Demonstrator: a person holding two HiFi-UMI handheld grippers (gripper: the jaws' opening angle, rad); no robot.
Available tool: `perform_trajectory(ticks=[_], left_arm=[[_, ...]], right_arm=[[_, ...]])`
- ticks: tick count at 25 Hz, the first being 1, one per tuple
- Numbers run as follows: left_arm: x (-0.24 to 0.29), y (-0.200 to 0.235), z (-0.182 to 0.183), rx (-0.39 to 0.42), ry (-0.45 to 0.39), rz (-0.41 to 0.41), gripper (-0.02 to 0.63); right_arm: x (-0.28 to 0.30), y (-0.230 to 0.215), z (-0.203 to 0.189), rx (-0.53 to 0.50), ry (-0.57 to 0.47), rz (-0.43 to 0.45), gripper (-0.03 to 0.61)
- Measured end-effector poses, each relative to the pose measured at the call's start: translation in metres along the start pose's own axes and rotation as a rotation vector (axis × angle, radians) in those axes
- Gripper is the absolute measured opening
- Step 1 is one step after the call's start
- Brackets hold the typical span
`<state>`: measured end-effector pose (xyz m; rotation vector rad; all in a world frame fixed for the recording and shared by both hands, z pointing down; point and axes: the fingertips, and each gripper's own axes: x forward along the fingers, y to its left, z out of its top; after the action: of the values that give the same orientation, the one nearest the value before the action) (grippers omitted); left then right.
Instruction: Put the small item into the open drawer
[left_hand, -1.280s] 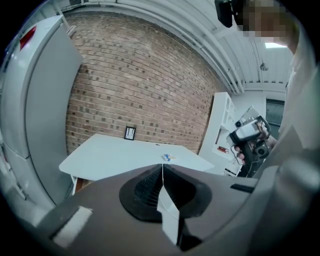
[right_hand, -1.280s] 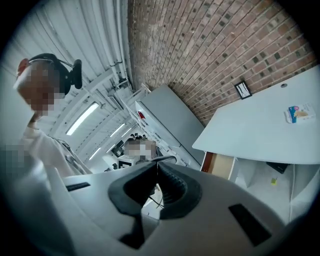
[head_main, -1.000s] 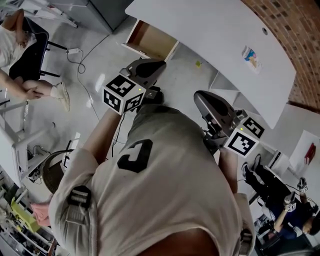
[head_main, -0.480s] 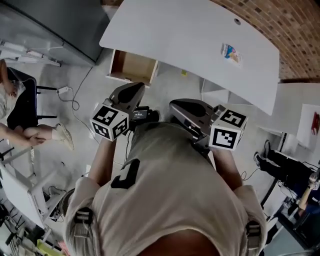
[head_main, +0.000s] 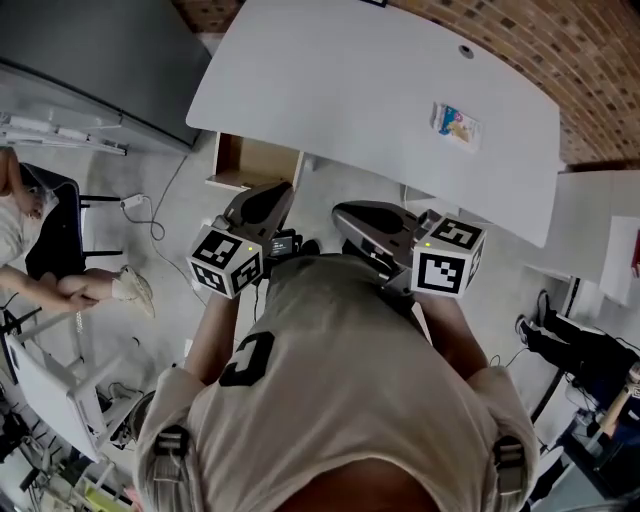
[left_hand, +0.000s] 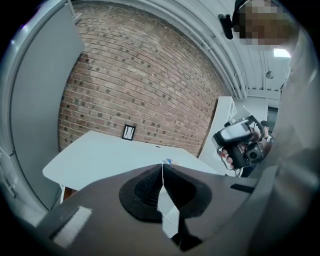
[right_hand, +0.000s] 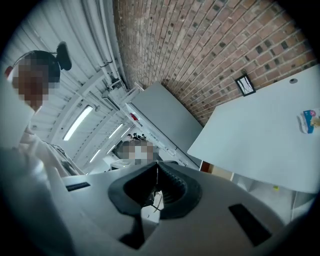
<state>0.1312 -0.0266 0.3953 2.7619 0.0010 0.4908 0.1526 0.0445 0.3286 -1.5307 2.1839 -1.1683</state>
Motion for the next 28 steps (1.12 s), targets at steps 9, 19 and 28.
perform_trajectory(ticks=[9,19,28], left_arm=[[0.077,-0.003,0.025,0.019,0.048,0.005,0.006],[0.147,-0.019,0.033,0.024,0.120,0.009,0.006],[0.161,-0.014,0.034,0.014,0.153,0.085,0.006]], right_arm=[[-0.043,-0.079,0.043,0.039,-0.038,-0.066,0.006],[-0.102,-0.204,0.064,0.091,-0.094,-0.264,0.006],[-0.121,-0.347,0.046,0.021,-0.004,-0.598,0.083]])
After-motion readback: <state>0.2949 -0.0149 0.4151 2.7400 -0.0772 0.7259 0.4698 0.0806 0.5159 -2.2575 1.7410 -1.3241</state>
